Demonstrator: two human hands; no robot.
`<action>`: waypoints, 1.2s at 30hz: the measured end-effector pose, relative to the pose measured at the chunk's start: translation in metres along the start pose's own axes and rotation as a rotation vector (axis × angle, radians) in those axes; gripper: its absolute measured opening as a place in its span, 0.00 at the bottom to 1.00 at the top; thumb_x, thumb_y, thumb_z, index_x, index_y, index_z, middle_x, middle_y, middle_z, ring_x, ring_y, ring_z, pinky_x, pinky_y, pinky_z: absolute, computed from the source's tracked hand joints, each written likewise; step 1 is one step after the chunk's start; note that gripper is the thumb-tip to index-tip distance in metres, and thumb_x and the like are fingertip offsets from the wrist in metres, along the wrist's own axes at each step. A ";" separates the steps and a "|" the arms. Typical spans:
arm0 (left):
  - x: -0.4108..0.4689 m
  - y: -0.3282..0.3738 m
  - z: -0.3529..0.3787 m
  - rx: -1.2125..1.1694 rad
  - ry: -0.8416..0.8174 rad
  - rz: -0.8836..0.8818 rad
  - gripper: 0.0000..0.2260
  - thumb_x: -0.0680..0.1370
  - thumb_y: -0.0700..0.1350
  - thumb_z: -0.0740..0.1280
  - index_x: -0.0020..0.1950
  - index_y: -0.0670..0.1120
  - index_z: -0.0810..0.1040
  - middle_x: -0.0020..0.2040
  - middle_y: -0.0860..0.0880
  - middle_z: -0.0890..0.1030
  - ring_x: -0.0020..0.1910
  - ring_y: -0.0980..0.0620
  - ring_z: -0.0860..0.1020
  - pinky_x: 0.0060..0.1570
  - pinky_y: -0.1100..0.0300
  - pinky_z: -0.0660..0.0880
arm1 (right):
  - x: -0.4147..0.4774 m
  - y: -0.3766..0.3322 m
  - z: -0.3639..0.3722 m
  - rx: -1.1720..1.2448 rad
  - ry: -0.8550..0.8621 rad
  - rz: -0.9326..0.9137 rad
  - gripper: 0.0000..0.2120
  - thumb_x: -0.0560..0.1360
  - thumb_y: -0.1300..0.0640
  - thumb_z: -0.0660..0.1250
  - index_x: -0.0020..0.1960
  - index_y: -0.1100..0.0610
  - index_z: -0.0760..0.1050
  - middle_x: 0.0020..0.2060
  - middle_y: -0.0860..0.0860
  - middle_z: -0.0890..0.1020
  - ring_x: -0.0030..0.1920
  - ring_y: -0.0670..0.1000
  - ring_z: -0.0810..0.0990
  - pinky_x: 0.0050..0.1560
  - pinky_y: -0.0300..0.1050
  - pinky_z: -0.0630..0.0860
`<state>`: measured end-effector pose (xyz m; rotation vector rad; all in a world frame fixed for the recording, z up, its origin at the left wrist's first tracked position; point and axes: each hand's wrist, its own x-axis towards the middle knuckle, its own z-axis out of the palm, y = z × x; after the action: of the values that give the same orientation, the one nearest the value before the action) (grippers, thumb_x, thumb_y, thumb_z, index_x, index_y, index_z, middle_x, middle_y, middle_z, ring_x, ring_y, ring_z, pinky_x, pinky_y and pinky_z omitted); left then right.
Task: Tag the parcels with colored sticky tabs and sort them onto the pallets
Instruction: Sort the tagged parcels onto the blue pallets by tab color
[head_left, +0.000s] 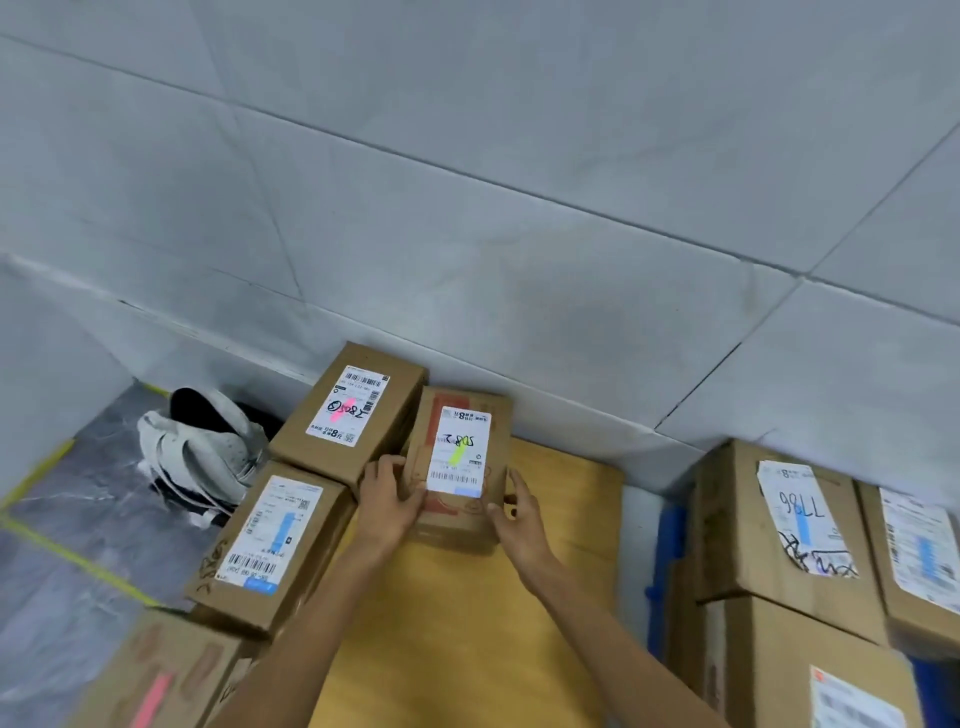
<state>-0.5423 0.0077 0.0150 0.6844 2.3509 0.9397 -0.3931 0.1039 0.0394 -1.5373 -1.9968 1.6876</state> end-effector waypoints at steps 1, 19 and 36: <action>-0.003 0.001 0.000 -0.066 -0.032 -0.036 0.16 0.75 0.44 0.69 0.57 0.43 0.66 0.55 0.45 0.73 0.57 0.46 0.74 0.50 0.60 0.71 | -0.001 0.001 0.000 0.038 -0.003 0.027 0.29 0.78 0.58 0.61 0.75 0.49 0.53 0.64 0.55 0.64 0.62 0.52 0.70 0.65 0.52 0.71; -0.192 0.169 -0.005 -0.409 0.378 0.432 0.21 0.76 0.44 0.63 0.69 0.51 0.66 0.66 0.47 0.70 0.65 0.51 0.68 0.65 0.52 0.67 | -0.165 -0.017 -0.160 0.394 0.037 -0.439 0.28 0.76 0.59 0.65 0.73 0.46 0.60 0.68 0.53 0.69 0.63 0.50 0.74 0.63 0.50 0.74; -0.456 0.387 0.245 -0.414 -0.178 0.794 0.15 0.80 0.47 0.61 0.65 0.60 0.69 0.64 0.53 0.68 0.62 0.54 0.71 0.56 0.60 0.76 | -0.401 0.202 -0.494 0.300 0.567 -0.538 0.20 0.77 0.57 0.60 0.64 0.37 0.69 0.62 0.42 0.69 0.65 0.52 0.70 0.65 0.57 0.71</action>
<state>0.0480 0.0875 0.2663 1.4835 1.6289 1.5491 0.2352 0.1207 0.2636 -1.0780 -1.5750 1.1125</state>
